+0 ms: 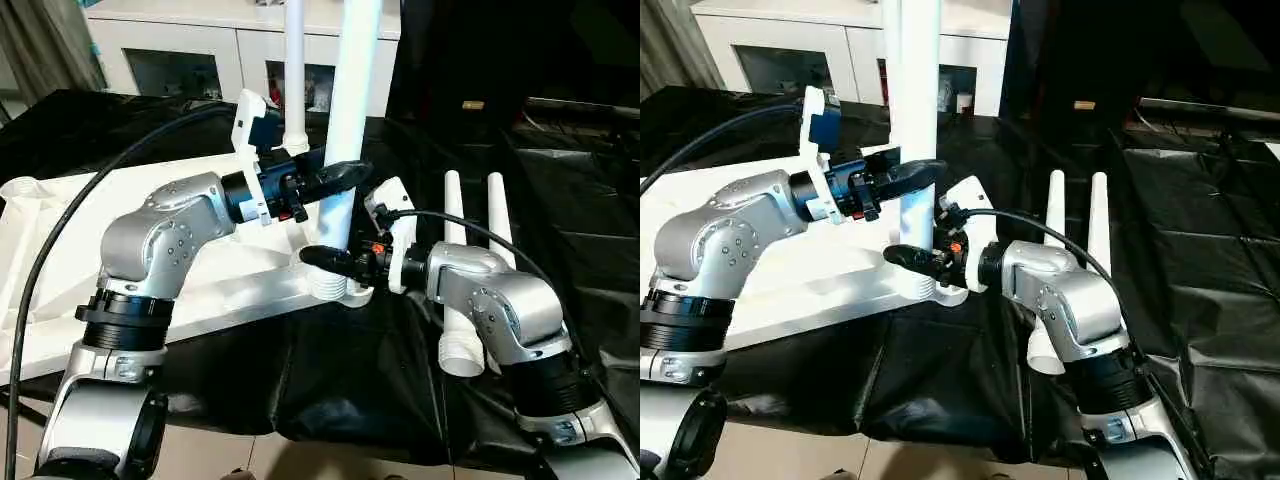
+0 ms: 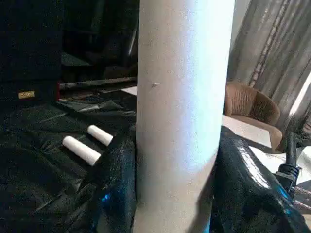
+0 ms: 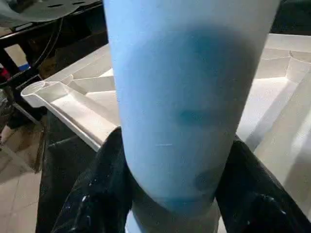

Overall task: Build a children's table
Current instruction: Insert table leg to table base

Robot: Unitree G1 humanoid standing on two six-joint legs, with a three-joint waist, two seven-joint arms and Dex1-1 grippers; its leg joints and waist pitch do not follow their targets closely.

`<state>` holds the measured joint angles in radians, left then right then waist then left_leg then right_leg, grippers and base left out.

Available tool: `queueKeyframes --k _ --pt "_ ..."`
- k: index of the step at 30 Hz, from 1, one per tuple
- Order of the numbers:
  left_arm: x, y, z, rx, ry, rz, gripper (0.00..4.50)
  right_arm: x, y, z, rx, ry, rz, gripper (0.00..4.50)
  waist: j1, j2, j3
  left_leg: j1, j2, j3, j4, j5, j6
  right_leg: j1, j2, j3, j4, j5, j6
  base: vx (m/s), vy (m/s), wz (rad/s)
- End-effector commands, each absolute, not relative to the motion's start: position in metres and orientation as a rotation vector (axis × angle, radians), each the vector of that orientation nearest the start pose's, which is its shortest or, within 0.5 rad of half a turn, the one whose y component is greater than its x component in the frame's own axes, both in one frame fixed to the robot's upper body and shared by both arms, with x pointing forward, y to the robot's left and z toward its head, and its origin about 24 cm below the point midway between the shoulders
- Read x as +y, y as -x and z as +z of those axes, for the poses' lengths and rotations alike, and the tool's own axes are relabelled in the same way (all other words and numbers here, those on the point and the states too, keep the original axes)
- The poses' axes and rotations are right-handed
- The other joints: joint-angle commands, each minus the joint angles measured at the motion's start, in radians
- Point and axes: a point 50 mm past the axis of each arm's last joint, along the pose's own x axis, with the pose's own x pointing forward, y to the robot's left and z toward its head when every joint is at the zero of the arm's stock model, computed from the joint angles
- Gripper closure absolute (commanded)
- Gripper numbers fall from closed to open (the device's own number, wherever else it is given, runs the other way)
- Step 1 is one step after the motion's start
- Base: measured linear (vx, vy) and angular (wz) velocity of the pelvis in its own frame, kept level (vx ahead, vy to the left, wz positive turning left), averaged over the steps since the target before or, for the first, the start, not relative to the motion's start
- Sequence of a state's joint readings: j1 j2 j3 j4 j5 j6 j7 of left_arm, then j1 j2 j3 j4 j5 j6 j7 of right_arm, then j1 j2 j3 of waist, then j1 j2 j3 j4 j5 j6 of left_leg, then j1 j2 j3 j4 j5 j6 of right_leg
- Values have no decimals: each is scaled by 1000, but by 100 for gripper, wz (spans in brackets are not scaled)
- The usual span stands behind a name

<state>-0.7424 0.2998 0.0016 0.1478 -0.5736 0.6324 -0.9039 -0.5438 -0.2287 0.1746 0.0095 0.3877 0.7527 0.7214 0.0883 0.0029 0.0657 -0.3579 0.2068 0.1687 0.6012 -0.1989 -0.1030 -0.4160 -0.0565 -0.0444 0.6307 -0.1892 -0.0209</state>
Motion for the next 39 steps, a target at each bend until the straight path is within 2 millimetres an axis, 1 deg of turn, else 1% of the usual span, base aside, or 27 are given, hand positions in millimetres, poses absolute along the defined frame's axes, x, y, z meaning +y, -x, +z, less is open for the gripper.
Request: queueKeyframes --k 1,7,9,13,14,15,17,19,20,24,25,27,28,29,30,31,32,33,34,35,36,37,38,39 --pt "109 -328 202 -63 190 -1213 265 -79 -304 113 350 -96 1057 260 0 6 -77 -2 4 2 -59 -53 -3 76 -56 41 -60 -19 -204 0 0 0" --pt "111 -328 204 -75 204 -1201 265 -80 -306 113 337 -100 1047 262 1 4 -77 -2 4 2 -59 -59 -5 76 -57 42 -60 -28 -202 0 0 0" --pt "112 -329 204 -73 207 -1178 265 -81 -307 114 327 -98 1040 262 0 5 -77 -2 5 2 -59 -57 -5 76 -58 41 -60 -26 -203 0 0 0" --pt "112 -326 206 -75 274 -1216 265 -81 -309 116 314 -99 1032 262 -1 3 -76 -5 3 2 -59 -47 0 78 -57 42 -59 -11 -206 0 0 0" --pt "114 -325 206 -66 274 -1216 209 -82 -310 117 303 -101 1026 262 -1 4 -77 -4 3 2 -58 -47 0 77 -56 41 -58 -12 -206 0 0 0" --pt "114 -325 206 -61 269 -1210 195 -82 -310 118 297 -103 1022 262 -1 3 -75 -3 4 2 -59 -55 0 75 -57 42 -59 -21 -207 0 0 0" --pt "115 -323 205 -55 265 -1224 195 -82 -311 119 285 -107 1018 262 -1 4 -75 -2 5 3 -59 -63 -2 74 -58 42 -61 -37 -208 0 0 0" --pt "117 -320 203 -33 266 -1241 167 -82 -313 122 263 -114 1014 262 -2 6 -73 -2 5 2 -61 -74 -6 73 -57 41 -62 -52 -205 0 0 0" --pt "118 -319 202 -21 262 -1246 167 -83 -314 124 249 -117 1011 262 -2 6 -73 -1 5 3 -61 -74 -7 73 -56 41 -62 -54 -202 0 0 0" --pt "121 -318 201 -28 274 -1235 126 -84 -316 128 211 -139 997 262 -2 7 -73 -1 4 3 -62 -74 -11 72 -56 41 -62 -54 -200 0 0 0" --pt "123 -320 201 -31 271 -1205 110 -84 -317 129 197 -147 988 262 0 7 -73 0 5 3 -61 -73 -10 71 -56 42 -62 -50 -200 0 0 0" --pt "126 -323 199 -39 249 -1167 103 -85 -318 130 189 -149 975 262 -2 7 -73 -1 4 3 -61 -71 -9 72 -55 41 -62 -40 -199 0 0 0" --pt "131 -326 198 -40 237 -1128 94 -88 -320 130 181 -143 952 262 0 14 -73 -1 4 1 -62 -74 -10 72 -56 41 -63 -49 -196 0 0 0" --pt "134 -326 196 -35 234 -1120 88 -89 -321 130 179 -140 939 262 -2 11 -72 -1 4 2 -62 -77 -11 71 -55 41 -64 -50 -194 0 0 0" --pt "141 -325 192 -16 201 -1106 85 -93 -324 129 177 -128 904 262 -2 13 -72 -1 2 2 -62 -77 -15 72 -55 41 -64 -53 -191 0 0 0" --pt "144 -325 189 -6 178 -1103 85 -95 -326 128 177 -121 887 262 -5 11 -72 -4 2 0 -64 -76 -17 75 -55 40 -64 -58 -183 0 0 0" --pt "147 -323 181 31 104 -1100 85 -100 -328 126 181 -76 857 262 -6 14 -72 -4 1 0 -64 -76 -19 74 -54 40 -64 -60 -179 0 0 0" --pt "150 -321 172 72 23 -1101 85 -103 -329 123 188 -32 836 262 -9 13 -71 -2 2 0 -64 -76 -21 72 -53 40 -64 -63 -171 0 0 0" --pt "151 -320 168 90 -12 -1101 85 -105 -330 121 192 -16 829 263 -8 14 -72 0 3 -1 -65 -77 -20 70 -54 40 -66 -70 -168 0 0 0" --pt "153 -316 147 182 -163 -1115 85 -109 -330 116 208 26 807 263 -7 14 -72 2 4 -1 -65 -76 -19 69 -55 40 -66 -70 -166 0 0 0" --pt "152 -314 136 227 -226 -1127 85 -109 -330 113 215 27 804 263 -10 12 -69 0 4 1 -66 -85 -16 68 -52 41 -65 -82 -160 0 0 0" --pt "150 -312 127 258 -260 -1138 85 -108 -329 112 220 25 803 263 -8 15 -70 3 5 2 -66 -90 -18 68 -56 42 -65 -89 -161 0 0 0" --pt "150 -312 125 266 -268 -1143 85 -108 -329 111 221 25 805 263 -8 15 -70 2 5 2 -66 -85 -17 67 -56 43 -67 -82 -165 0 0 0" --pt "147 -311 118 285 -286 -1156 85 -106 -328 110 223 27 810 263 -7 16 -71 4 5 3 -66 -90 -18 65 -55 43 -65 -70 -173 0 0 0"
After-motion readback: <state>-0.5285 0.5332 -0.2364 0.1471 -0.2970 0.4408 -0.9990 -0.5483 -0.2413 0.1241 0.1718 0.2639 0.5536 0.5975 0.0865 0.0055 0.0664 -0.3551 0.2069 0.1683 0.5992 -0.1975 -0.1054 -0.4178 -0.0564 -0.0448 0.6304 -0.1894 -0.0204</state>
